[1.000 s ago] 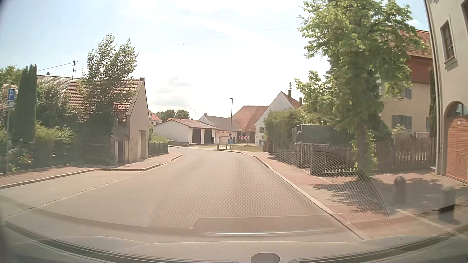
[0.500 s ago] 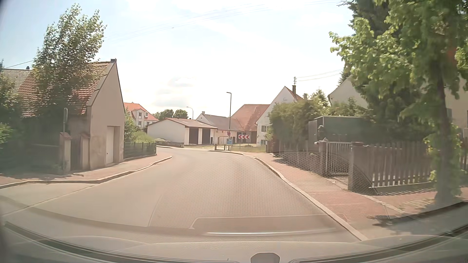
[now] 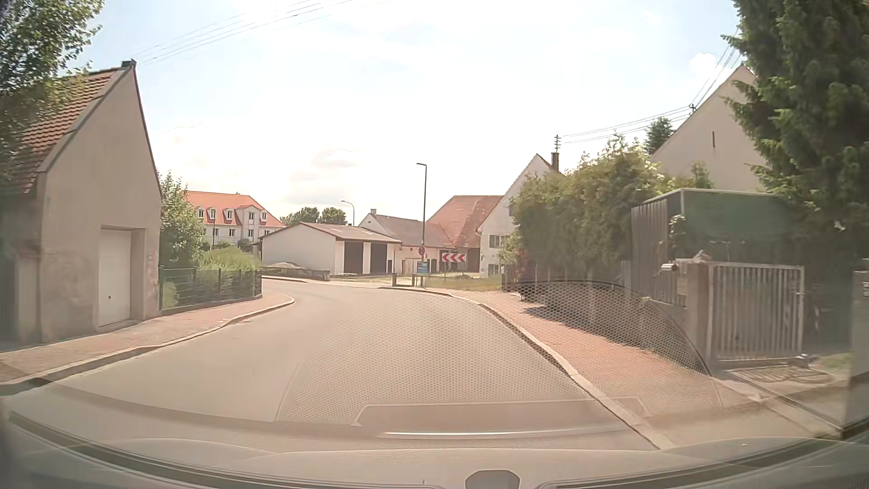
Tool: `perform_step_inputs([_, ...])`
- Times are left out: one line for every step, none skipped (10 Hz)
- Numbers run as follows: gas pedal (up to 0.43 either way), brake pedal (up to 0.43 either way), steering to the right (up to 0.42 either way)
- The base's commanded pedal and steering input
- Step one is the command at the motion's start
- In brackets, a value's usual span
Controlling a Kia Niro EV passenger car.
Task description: Follow the waypoints while adhering to traffic rules and regulations
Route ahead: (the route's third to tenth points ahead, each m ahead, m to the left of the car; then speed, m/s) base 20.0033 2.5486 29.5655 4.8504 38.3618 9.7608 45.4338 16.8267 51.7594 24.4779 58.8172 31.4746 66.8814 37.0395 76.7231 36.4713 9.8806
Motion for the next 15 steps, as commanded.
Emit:
perform_step_inputs([0.0,0.0,-0.004])
perform_step_inputs([0.0,0.0,-0.004])
perform_step_inputs([0.0,0.0,-0.006])
perform_step_inputs([0.0,0.0,-0.006])
perform_step_inputs([0.0,0.0,-0.008])
perform_step_inputs([0.0,0.0,-0.01])
perform_step_inputs([0.0,0.0,-0.012])
perform_step_inputs([0.0,0.0,-0.016])
perform_step_inputs([0.0,0.0,-0.018])
perform_step_inputs([0.0,0.0,-0.022])
perform_step_inputs([0.0,0.0,-0.024])
perform_step_inputs([0.0,0.0,-0.027])
perform_step_inputs([0.0,0.0,-0.034])
perform_step_inputs([0.0,0.0,-0.044])
perform_step_inputs([0.0,0.0,-0.048])
